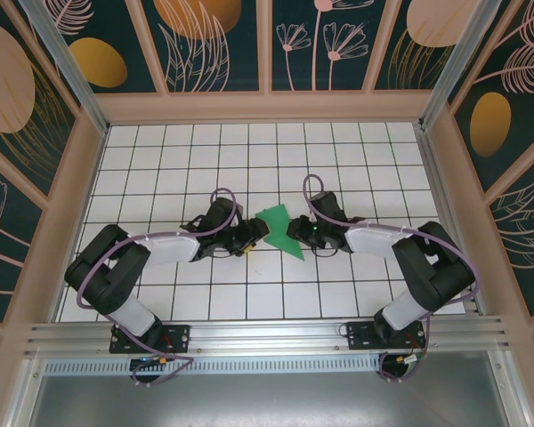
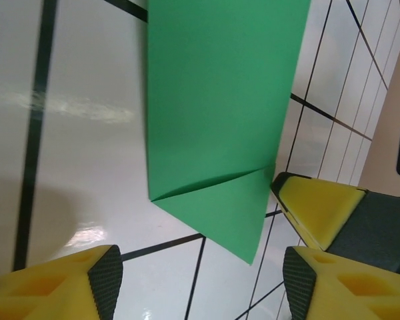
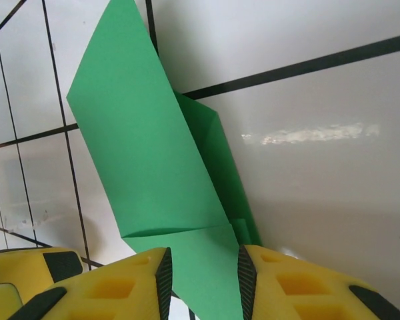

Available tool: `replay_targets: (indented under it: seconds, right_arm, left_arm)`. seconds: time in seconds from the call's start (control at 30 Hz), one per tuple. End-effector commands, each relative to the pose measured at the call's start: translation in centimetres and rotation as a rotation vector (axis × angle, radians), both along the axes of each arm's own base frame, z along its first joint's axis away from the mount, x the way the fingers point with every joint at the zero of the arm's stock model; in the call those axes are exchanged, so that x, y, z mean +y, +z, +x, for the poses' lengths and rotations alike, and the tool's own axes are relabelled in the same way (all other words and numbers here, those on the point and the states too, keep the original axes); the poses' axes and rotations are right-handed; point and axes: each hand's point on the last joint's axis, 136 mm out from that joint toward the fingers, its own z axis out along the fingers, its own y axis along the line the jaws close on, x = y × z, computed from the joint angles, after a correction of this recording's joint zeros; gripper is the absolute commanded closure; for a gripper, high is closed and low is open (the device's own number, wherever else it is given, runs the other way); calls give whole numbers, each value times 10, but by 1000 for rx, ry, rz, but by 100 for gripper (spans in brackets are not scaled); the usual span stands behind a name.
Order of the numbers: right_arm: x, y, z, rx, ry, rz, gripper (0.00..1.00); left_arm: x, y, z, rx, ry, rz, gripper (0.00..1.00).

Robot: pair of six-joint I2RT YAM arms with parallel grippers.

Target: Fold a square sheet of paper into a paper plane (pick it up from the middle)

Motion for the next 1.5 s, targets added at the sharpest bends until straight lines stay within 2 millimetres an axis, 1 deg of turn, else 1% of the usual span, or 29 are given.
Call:
replay_targets:
  seconds: [0.0, 0.1, 0.27, 0.33, 0.4, 0.5, 0.63, 0.67, 0.7, 0.73, 0.9, 0.93, 1.07, 1.2, 1.33, 1.4, 1.47]
  right_arm:
    - [3, -2, 0, 0, 27, 31, 66]
    - [4, -4, -1, 7, 45, 40, 69]
    - [9, 8, -3, -29, 82, 76, 72]
    - [11, 6, -5, -22, 104, 78, 73]
    - [11, -2, -8, 3, 114, 70, 74]
    - [8, -13, -9, 31, 110, 50, 75]
    - [6, -22, -12, 53, 100, 49, 74]
    - [5, -25, -14, 63, 94, 47, 75]
    - [-3, -26, -9, 68, 64, 53, 74]
    - [-5, -27, -9, 74, 57, 60, 74]
    - [-12, -30, -12, 105, 32, 100, 74]
    - [-13, -30, -12, 112, 28, 116, 74]
    - [-15, -29, -15, 144, 14, 189, 74]
    - [-16, -27, -17, 152, 14, 225, 73]
    - [-16, -27, -19, 159, 18, 243, 73]
    - [-17, -27, -20, 163, 18, 251, 73]
    - [-19, -27, -20, 164, 16, 262, 73]
  left_arm:
    - [-13, 14, 9, -10, 8, -55, 34]
    - [-15, 12, 9, 0, 14, -42, 35]
    - [-15, 5, 8, 22, 21, -27, 40]
    - [-18, 3, 8, 31, 15, -27, 42]
    - [-21, 2, 8, 35, 7, -30, 44]
    - [-25, 2, 7, 40, -5, -31, 44]
    - [-26, -1, 6, 52, -10, -20, 43]
    - [-26, -2, 7, 56, -8, -19, 42]
    - [-26, -2, 7, 57, -7, -16, 41]
    - [-25, -3, 6, 59, -6, -9, 41]
    - [-26, -1, 7, 61, -2, -8, 38]
    - [-26, -12, 6, 83, -1, 9, 38]
    - [-31, -13, 7, 86, -10, 7, 38]
    - [-35, -13, 12, 84, -13, 13, 39]
    - [-38, -13, 16, 82, -13, 10, 43]
    - [-39, -14, 17, 85, -15, 7, 49]
    - [-41, -14, 17, 84, -18, 7, 51]
